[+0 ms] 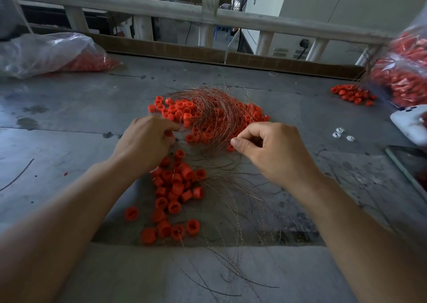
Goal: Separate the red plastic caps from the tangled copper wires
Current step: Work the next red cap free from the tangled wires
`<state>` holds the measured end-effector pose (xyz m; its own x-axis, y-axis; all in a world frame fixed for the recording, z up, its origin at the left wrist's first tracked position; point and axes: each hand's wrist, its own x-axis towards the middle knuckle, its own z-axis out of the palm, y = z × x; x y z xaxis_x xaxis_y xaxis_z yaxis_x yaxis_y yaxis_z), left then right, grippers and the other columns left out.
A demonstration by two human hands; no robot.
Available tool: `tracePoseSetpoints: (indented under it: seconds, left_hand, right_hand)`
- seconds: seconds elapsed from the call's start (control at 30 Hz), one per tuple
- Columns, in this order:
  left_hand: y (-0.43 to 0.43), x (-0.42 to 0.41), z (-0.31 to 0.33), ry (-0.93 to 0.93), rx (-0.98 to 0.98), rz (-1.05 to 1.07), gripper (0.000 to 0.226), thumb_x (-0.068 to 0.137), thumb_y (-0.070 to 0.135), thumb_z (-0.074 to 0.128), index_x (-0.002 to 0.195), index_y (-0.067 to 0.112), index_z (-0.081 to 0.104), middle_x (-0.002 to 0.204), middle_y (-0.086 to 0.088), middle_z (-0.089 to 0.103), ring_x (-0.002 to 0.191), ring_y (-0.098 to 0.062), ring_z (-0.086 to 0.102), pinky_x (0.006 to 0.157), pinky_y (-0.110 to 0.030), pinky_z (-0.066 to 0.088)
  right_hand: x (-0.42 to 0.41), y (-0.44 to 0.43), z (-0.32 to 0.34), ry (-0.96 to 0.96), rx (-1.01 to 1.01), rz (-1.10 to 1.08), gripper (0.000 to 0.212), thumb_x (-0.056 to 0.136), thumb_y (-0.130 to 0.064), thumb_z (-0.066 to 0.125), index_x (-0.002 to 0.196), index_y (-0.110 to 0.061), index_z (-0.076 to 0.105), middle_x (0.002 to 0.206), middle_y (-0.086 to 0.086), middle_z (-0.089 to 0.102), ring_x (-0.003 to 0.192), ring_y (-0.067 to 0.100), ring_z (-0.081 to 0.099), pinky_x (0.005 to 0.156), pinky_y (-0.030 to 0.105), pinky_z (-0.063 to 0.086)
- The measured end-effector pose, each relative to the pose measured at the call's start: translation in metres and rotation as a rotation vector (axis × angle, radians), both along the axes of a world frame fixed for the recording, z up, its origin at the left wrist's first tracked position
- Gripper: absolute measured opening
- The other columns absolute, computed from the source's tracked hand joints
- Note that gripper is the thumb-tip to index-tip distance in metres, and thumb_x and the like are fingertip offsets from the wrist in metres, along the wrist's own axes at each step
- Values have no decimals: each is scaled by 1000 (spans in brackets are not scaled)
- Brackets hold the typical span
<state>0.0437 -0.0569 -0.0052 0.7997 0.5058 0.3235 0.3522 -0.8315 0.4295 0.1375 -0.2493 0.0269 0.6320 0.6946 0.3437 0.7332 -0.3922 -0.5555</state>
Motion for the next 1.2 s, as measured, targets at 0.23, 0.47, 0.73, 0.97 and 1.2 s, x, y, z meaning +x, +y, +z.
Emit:
tracePoseSetpoints:
  seconds: [0.23,0.47,0.73,0.97,1.2]
  left_hand:
    - [-2,-5,9,-180,0,-10,18,85,5,62,98,8,73,96,-8,70,78,-11,54,78,-21,37]
    - [-3,-6,10,-192,-41,18,12,81,7,68,91,9,73,74,4,60,68,-9,55,74,-23,42]
    - [-3,-7,12,-150,-42,15,8,82,6,66,84,10,72,73,3,61,63,-3,51,67,-16,38]
    - [-19,-28,37,-292,9,13,4,78,8,69,81,10,72,68,9,57,65,6,50,63,-7,34]
    - [-55,-35,39,-280,100,-295,6,71,11,67,73,9,71,70,7,59,60,-3,52,56,-11,42]
  right_hand:
    - [-1,1,0,-1,-3,5,16,84,-29,63,75,-17,68,68,-6,64,62,12,59,63,35,52]
    - [-2,2,1,-9,-12,4,16,84,-29,63,75,-17,68,69,-6,64,62,12,59,63,35,52]
    - [-3,3,0,-28,-42,2,17,85,-31,62,76,-17,68,64,-11,60,58,11,57,58,25,48]
    - [-3,3,1,-30,-11,22,15,85,-29,63,77,-17,68,70,-11,62,63,9,58,63,27,49]
    - [-12,7,-3,6,89,251,40,82,-30,62,119,-16,59,80,-15,52,69,-2,51,68,8,42]
